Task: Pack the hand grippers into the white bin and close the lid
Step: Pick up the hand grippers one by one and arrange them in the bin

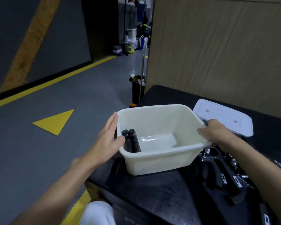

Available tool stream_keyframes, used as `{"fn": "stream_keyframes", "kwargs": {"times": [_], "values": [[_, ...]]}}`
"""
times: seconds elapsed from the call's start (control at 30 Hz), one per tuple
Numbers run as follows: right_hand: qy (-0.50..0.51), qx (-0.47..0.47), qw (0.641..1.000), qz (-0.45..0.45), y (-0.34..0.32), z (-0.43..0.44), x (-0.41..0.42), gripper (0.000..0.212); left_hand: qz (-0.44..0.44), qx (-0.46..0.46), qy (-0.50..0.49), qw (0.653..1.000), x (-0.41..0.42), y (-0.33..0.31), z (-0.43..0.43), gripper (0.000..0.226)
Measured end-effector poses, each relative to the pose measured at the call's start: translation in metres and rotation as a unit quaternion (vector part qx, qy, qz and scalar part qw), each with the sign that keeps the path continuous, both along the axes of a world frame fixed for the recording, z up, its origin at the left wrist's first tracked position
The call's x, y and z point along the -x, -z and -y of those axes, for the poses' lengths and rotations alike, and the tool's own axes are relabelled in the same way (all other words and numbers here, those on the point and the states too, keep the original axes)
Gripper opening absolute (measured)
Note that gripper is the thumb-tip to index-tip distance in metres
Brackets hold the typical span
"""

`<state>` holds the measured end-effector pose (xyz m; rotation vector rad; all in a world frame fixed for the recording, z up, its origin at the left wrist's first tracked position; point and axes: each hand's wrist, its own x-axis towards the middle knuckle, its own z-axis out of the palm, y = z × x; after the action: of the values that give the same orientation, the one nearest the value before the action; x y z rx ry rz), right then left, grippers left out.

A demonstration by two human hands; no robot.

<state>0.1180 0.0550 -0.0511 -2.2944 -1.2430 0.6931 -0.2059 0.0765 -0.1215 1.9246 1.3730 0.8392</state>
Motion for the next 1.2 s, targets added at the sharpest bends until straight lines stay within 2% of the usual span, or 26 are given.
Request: {"fn": "stream_keyframes", "kwargs": {"times": [0.17, 0.37, 0.4, 0.5, 0.53, 0.57, 0.6, 0.67, 0.7, 0.77, 0.93, 1.07, 1.2], "values": [[-0.011, 0.024, 0.997, -0.066, -0.003, 0.036, 0.002, 0.006, 0.026, 0.032, 0.031, 0.999, -0.001, -0.013, -0.01, 0.091], [-0.023, -0.009, 0.981, -0.192, 0.006, 0.068, -0.006, 0.003, 0.055, 0.057, 0.056, 0.995, -0.009, -0.014, -0.019, 0.072], [-0.027, -0.011, 0.975, -0.221, 0.007, 0.072, -0.011, 0.009, 0.051, 0.058, 0.056, 0.995, -0.01, -0.014, -0.021, 0.07], [0.01, -0.02, 0.957, -0.289, 0.012, 0.081, -0.03, 0.045, 0.046, 0.06, 0.049, 0.996, -0.013, -0.015, -0.024, 0.07], [0.036, -0.033, 0.963, -0.266, 0.017, 0.082, -0.038, 0.05, 0.047, 0.062, 0.049, 0.996, -0.013, -0.015, -0.025, 0.07], [0.053, -0.047, 0.978, -0.197, 0.025, 0.082, -0.048, 0.048, 0.047, 0.063, 0.05, 0.996, -0.013, -0.014, -0.025, 0.07], [0.045, -0.053, 0.994, -0.088, 0.035, 0.082, -0.058, 0.04, 0.048, 0.063, 0.052, 0.996, -0.013, -0.014, -0.025, 0.069], [-0.014, -0.029, 0.996, 0.084, 0.053, 0.082, -0.068, 0.026, 0.049, 0.058, 0.052, 0.996, -0.012, -0.014, -0.024, 0.069], [-0.04, -0.011, 0.992, 0.118, 0.061, 0.082, -0.07, 0.021, 0.048, 0.055, 0.053, 0.996, -0.012, -0.014, -0.024, 0.069], [-0.07, -0.002, 0.987, 0.147, 0.071, 0.081, -0.067, 0.019, 0.042, 0.053, 0.057, 0.996, -0.013, -0.016, -0.022, 0.072], [-0.079, 0.0, 0.981, 0.176, 0.086, 0.076, -0.054, 0.045, 0.0, 0.053, 0.051, 0.997, -0.011, -0.018, -0.02, 0.067], [-0.055, 0.012, 0.983, 0.177, 0.087, 0.071, -0.048, 0.034, -0.062, 0.026, 0.055, 0.996, -0.011, -0.021, -0.017, 0.064], [0.003, -0.006, 0.991, 0.136, 0.075, 0.068, -0.05, 0.032, -0.116, 0.013, 0.061, 0.991, -0.01, -0.025, -0.019, 0.065]]}}
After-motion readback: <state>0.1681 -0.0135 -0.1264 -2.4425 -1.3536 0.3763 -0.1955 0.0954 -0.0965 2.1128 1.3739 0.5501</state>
